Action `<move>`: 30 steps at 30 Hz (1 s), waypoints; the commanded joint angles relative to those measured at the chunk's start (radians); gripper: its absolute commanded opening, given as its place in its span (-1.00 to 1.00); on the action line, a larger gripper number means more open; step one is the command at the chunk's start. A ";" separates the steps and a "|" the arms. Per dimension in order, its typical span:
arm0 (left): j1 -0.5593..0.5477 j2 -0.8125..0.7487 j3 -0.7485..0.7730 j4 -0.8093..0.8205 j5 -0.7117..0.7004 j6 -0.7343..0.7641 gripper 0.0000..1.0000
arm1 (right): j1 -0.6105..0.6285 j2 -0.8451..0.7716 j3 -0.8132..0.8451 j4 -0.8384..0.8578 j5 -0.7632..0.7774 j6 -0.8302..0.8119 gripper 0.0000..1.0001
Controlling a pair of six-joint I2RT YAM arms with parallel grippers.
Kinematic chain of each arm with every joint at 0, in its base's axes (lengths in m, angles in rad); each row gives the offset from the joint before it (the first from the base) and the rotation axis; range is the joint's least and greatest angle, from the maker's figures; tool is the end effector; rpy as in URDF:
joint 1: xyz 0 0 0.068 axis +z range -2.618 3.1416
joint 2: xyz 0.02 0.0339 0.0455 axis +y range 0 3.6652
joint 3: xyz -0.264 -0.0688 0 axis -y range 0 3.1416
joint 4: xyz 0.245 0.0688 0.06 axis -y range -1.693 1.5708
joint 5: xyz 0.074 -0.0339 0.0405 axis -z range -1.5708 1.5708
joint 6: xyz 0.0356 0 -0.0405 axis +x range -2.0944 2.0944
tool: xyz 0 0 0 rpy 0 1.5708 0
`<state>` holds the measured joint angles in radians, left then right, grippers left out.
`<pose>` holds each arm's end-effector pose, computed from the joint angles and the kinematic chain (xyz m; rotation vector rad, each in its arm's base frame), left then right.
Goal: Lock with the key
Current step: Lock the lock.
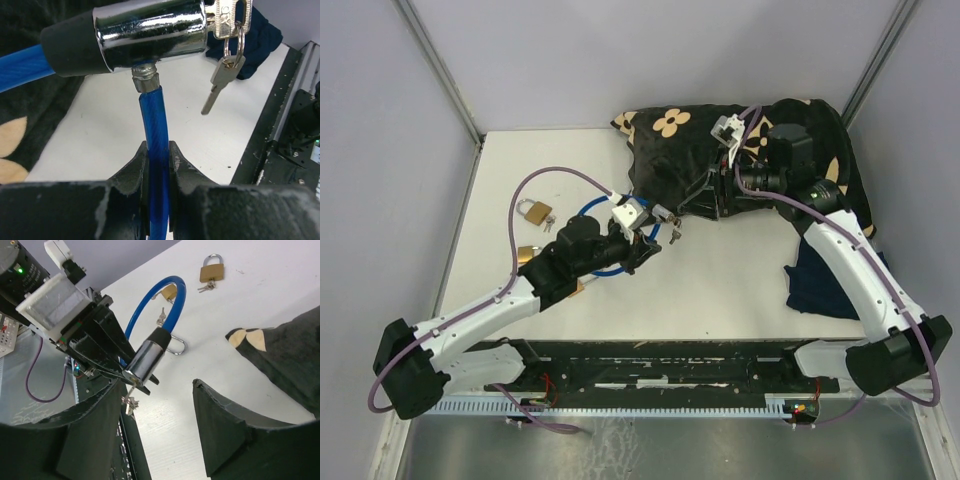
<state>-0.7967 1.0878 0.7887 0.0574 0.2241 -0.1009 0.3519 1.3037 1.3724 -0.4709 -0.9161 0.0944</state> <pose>0.1724 -0.1877 0.3064 0.7969 1.7112 -0.8298 0.2519 0.1226 0.4074 -0.8546 1.7969 1.1864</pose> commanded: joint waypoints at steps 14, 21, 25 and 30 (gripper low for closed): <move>-0.076 -0.051 -0.003 0.168 -0.204 0.119 -0.94 | 0.113 -0.031 0.049 -0.057 0.139 0.030 0.20; -0.086 -0.066 -0.012 0.179 -0.235 0.119 -0.94 | 0.128 -0.027 0.057 -0.071 0.167 0.039 -0.01; -0.091 -0.066 -0.013 0.187 -0.245 0.123 -0.94 | 0.128 -0.030 0.053 -0.058 0.156 0.064 -0.14; -0.103 -0.070 -0.012 0.194 -0.263 0.130 -0.94 | 0.128 -0.015 0.052 -0.039 0.124 0.112 -0.41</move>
<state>-0.8867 1.0573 0.7628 0.1371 -0.0021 -0.0277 0.4767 1.2842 1.4025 -0.5537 -0.7689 0.1543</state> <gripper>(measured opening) 0.179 0.355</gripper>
